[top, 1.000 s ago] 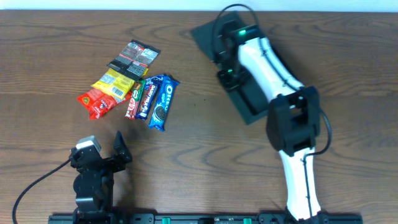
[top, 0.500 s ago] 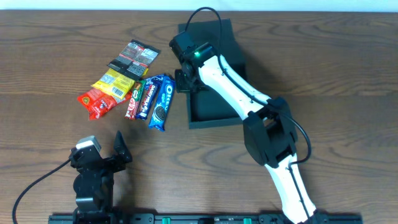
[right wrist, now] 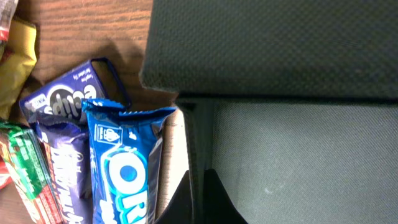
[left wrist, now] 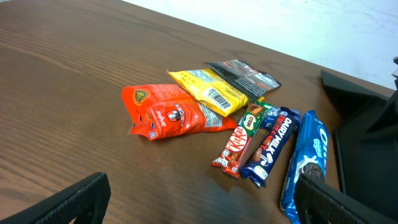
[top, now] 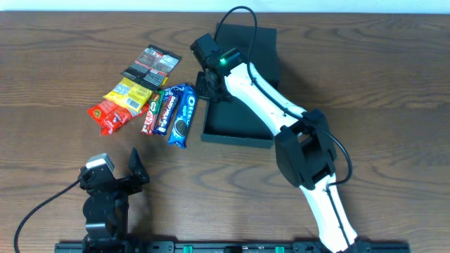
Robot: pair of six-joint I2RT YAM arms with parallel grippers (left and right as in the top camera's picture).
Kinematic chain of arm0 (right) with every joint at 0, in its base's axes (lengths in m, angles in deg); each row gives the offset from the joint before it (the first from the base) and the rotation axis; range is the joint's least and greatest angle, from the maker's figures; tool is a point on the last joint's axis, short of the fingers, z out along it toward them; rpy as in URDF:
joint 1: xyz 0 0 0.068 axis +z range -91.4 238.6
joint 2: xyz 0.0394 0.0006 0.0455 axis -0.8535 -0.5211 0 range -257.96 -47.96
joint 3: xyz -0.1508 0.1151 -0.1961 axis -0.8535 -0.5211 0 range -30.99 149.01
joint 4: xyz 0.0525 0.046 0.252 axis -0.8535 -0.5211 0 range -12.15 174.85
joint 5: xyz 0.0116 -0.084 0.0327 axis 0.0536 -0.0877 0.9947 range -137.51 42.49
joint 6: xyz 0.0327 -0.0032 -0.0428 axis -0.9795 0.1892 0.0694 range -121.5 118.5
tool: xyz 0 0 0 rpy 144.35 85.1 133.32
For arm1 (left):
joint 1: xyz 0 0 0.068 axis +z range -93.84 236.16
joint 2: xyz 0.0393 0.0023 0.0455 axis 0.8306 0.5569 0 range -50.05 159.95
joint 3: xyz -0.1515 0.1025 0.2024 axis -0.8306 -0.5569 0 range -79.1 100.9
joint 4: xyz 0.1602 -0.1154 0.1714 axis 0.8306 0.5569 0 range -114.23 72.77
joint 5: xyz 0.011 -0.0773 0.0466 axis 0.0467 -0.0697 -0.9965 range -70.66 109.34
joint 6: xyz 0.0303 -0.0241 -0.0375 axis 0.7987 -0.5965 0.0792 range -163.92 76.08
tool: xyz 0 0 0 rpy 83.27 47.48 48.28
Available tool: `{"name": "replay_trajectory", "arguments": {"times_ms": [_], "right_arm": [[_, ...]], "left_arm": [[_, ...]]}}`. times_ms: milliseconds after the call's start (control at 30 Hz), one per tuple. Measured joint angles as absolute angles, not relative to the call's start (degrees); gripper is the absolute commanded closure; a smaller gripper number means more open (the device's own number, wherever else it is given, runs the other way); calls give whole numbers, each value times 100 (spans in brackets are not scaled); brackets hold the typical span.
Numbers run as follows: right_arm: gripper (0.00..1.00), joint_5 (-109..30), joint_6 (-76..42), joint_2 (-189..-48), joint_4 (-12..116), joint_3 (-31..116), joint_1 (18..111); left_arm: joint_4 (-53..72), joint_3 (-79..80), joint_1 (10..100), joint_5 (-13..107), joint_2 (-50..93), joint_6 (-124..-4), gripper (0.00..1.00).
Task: Pack container
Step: 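Drag the black box left toward the snacks with the right gripper, then release the box and raise the right gripper away to the top right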
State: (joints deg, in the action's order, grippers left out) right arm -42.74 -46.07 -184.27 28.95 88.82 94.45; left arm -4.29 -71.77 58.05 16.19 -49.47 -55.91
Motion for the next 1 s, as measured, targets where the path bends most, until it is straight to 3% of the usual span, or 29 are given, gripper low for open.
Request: {"name": "replay_trajectory", "arguments": {"times_ms": [133,167,267,300,667,1000], "right_arm": [[97,-4217,-4363,-18427,2818,8882,9487],[83,-4193,-4297,-18427,2792,8882,9489],[12,-4099,-4146,-18427,2777,8882,9517],[1,-4075,-4094,-18427,2770,8882,9522],[1,-3992,-3318,-18182,2657,8882,9520],[1,-4497,-2039,-15671,2799,8921,9430]], "left_arm": [[-429,-7177,5805,1619,-4947,-5593,5],[-429,-7177,5805,1619,-4947,-5593,5],[-429,-7177,5805,1619,-4947,-5593,5],[-429,-7177,5805,1619,-4947,-5591,5],[-429,-7177,5805,1619,-4947,-5591,5],[-429,-7177,5805,1619,-4947,-5593,5]]}}
